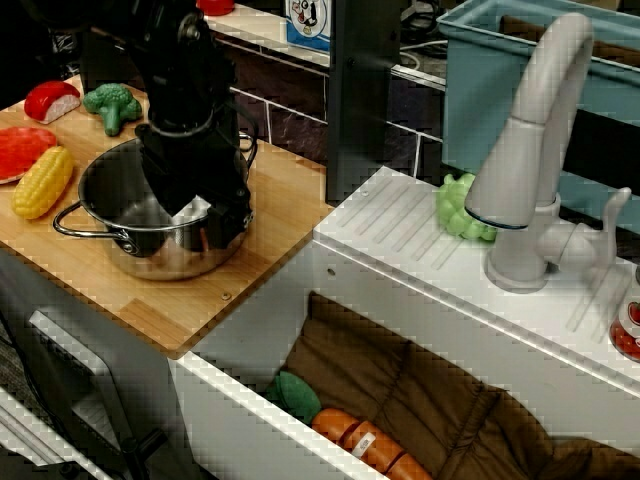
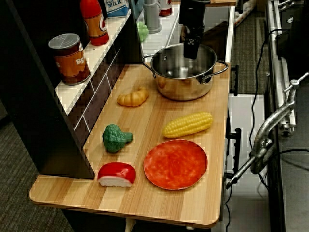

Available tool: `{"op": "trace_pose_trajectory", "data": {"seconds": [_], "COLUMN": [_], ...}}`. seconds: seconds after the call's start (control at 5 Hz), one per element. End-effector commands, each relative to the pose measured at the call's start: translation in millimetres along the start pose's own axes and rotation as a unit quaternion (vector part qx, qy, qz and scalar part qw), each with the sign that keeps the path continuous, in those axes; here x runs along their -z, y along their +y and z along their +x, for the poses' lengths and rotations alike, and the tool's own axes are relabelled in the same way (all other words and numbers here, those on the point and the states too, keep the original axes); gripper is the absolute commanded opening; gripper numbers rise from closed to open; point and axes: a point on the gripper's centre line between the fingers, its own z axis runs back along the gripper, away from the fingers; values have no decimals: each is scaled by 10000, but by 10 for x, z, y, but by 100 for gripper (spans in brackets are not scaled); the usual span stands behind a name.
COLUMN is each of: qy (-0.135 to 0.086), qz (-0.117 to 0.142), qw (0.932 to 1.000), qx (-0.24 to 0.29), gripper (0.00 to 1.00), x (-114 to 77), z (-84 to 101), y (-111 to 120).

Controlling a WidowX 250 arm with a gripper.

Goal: Lift pot

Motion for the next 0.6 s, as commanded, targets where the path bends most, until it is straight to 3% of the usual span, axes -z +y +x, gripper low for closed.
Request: {"op": "trace_pose_trajectory", "data": {"seconds": [0.0, 0.4], "qy": [-519, -428], "qz": [-96, -426], "qw": [9984, 9980], "qx": [187, 212], "gripper": [0, 0], "x": [-4, -196], "z": [-162, -107], "y": [171, 161]}}
